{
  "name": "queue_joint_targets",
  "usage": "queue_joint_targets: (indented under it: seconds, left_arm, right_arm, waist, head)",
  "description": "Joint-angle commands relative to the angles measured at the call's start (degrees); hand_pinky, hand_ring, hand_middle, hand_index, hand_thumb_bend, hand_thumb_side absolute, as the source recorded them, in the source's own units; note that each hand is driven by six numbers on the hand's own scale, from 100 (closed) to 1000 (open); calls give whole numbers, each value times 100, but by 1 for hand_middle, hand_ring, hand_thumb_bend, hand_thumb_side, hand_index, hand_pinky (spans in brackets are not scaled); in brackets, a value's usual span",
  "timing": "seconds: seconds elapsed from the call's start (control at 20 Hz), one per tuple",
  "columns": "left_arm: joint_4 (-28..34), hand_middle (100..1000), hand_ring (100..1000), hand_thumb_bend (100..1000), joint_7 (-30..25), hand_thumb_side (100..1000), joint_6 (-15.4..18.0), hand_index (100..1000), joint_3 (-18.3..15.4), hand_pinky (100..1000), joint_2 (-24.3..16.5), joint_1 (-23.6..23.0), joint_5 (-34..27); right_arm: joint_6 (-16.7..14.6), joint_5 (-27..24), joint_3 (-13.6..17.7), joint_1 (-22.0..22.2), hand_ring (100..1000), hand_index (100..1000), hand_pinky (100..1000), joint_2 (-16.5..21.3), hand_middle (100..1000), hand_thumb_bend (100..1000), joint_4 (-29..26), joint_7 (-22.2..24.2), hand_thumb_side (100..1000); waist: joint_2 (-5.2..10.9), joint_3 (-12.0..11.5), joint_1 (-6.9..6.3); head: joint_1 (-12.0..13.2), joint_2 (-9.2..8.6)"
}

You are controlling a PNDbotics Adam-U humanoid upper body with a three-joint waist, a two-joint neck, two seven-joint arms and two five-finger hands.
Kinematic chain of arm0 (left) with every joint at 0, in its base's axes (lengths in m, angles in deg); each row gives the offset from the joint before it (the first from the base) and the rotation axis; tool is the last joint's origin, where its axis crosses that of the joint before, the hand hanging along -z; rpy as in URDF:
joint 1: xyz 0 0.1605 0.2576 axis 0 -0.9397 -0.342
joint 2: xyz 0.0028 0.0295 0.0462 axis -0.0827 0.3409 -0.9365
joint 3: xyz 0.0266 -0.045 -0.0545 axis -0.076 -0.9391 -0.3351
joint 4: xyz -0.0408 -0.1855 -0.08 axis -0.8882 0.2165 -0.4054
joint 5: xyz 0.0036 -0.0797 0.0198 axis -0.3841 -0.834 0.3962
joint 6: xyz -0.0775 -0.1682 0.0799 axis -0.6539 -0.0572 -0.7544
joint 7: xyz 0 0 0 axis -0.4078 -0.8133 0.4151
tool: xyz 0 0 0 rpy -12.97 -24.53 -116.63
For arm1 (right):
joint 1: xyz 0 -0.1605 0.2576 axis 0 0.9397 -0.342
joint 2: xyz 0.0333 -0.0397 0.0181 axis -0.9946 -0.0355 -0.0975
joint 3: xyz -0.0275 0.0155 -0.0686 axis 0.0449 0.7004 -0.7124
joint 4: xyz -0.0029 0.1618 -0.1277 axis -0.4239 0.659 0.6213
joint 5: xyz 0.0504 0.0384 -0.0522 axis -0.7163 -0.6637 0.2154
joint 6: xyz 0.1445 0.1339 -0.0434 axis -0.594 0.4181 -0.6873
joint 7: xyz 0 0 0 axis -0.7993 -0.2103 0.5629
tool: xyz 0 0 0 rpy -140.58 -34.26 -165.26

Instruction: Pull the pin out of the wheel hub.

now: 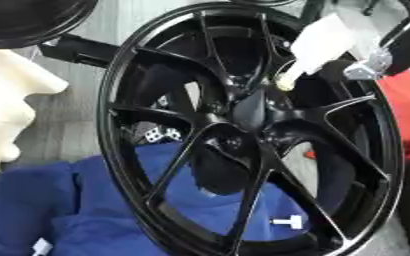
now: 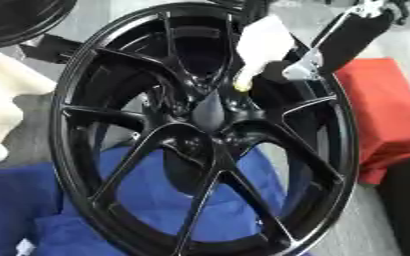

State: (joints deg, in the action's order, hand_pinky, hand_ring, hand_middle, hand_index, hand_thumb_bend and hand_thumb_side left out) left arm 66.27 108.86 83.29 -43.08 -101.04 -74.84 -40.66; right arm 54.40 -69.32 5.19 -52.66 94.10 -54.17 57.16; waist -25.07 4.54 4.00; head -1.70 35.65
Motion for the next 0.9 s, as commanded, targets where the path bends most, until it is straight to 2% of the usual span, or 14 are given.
queue_joint_targets:
  seconds: [0.05, 0.35, 0.5, 0.7, 0.8, 0.9]
  left_arm:
    - [114, 701, 763, 516, 37, 599, 11, 746, -93, 782, -115, -18, 8]
    - [114, 701, 762, 517, 108, 599, 33, 746, -147, 782, -127, -84, 35]
    - [114, 701, 762, 517, 135, 599, 39, 746, -165, 782, -126, -114, 46]
    - [114, 701, 762, 518, 164, 599, 35, 746, -186, 782, -119, -147, 56]
    - [114, 701, 762, 518, 178, 599, 34, 747, -196, 782, -113, -164, 59]
    - [114, 701, 762, 518, 188, 598, 33, 747, -202, 782, -110, -176, 61]
  right_arm:
    - [210, -32, 635, 94, 685, 488, 783, 338, 486, 100, 45, -506, 100]
    - [614, 91, 1615, 826, 690, 504, 782, 636, 505, 100, 821, -2027, 100]
    - [907, 461, 1969, 1250, 694, 514, 780, 753, 513, 166, 1383, -2652, 100]
    - [1403, 1257, 2328, 1728, 700, 532, 776, 831, 531, 233, 2035, -3183, 100]
    - [1685, 1481, 2495, 1929, 708, 550, 775, 819, 549, 264, 2333, -3450, 100]
    - [1966, 1625, 2607, 2108, 741, 609, 789, 786, 600, 275, 2632, -3655, 100]
  waist:
    - [208, 31, -31]
    - [256, 108, -54]
    - [280, 140, -63]
    - [298, 175, -74]
    - [302, 194, -78]
    - [308, 207, -79]
  head:
    - [49, 12]
    - [145, 20]
    - [173, 25]
    - [228, 39]
    - [259, 47]
    - [270, 55]
